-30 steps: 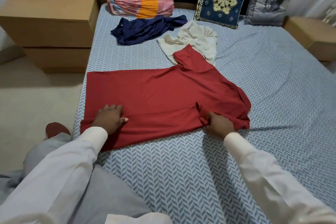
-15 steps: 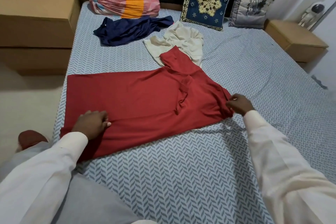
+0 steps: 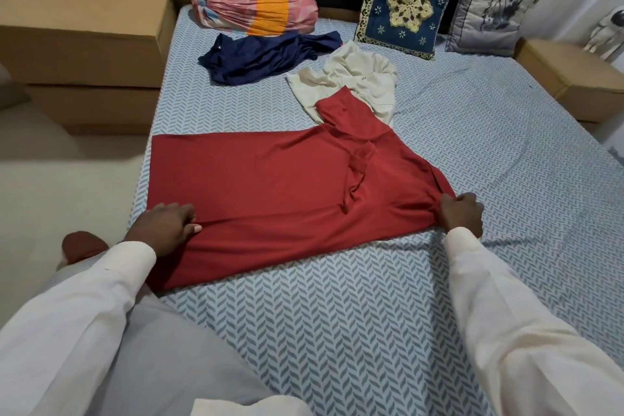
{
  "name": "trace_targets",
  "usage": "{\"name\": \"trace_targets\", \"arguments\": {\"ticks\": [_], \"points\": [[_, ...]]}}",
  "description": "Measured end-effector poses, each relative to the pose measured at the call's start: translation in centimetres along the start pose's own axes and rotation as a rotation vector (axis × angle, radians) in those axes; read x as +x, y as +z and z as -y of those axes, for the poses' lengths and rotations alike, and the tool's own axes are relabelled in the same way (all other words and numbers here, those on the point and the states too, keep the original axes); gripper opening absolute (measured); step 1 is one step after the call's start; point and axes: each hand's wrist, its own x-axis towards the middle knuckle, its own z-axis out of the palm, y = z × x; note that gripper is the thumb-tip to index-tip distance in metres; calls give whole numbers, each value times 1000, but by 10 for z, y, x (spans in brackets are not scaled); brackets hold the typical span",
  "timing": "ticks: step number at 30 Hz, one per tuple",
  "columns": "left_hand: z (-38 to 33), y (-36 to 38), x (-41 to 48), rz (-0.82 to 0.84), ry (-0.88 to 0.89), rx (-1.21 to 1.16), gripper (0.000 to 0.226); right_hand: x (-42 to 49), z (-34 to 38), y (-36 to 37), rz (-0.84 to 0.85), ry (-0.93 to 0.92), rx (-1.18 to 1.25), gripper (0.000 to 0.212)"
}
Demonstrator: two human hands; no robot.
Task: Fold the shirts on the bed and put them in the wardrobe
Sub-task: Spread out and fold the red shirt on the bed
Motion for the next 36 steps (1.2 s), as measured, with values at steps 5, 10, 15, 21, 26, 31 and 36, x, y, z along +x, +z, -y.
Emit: {"name": "trace_targets", "arguments": {"ticks": [5,10,15,21,26,31,36], "points": [[12,-2,-5,-11,-8,-6,21,-6,-9,10,22,-93,-76,45],[17,-4,-8,-7,-8,-65,15,-53,39,43,110,-578,-187,52],[15,-6,-17,-78,-45,-120,10,-85,94,74,680,-816,-342,29],[15,-6,-19,-135,-121,-119,4,-85,122,83,551,-826,-460,11],[13,-5,-23,-232,-190,-91,11,-100,115,98,406,-788,-405,14],[-5,-10,-31,-256,-104,56,46,-136,105,101,302,-831,-247,33],[-35,8,-40,20,-78,-182,68,-203,84,107,573,-1104,-163,33]]}}
